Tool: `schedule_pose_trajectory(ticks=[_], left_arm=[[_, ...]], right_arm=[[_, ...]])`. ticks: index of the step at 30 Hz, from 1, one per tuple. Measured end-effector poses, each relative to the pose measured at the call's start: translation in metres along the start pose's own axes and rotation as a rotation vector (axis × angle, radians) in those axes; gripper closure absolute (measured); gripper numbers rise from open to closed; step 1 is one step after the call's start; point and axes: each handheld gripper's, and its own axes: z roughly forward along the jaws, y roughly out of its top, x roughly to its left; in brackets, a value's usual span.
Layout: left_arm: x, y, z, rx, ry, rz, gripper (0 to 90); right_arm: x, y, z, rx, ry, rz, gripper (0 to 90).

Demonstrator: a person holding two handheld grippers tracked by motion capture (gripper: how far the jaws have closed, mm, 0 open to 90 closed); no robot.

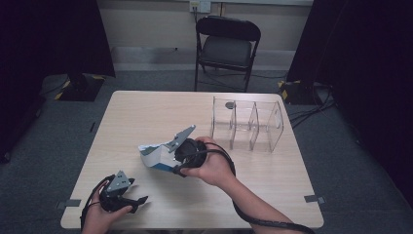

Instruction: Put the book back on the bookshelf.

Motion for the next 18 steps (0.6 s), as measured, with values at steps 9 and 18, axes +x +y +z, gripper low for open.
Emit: schedule_pose_trajectory(ticks=[9,18], left_arm=[[0.0,0.0,0.0,-0.018,-0.001,-0.018,17.4],[0.001,0.001,-0.001,-0.019,0.005,-0.012,17.4]], right_arm=[[-0.003,0.006,-0.01,0.014,0.023,0.021,60.8],[-0.006,0.009,-0.018,0.012,0.032,0.038,60.9]])
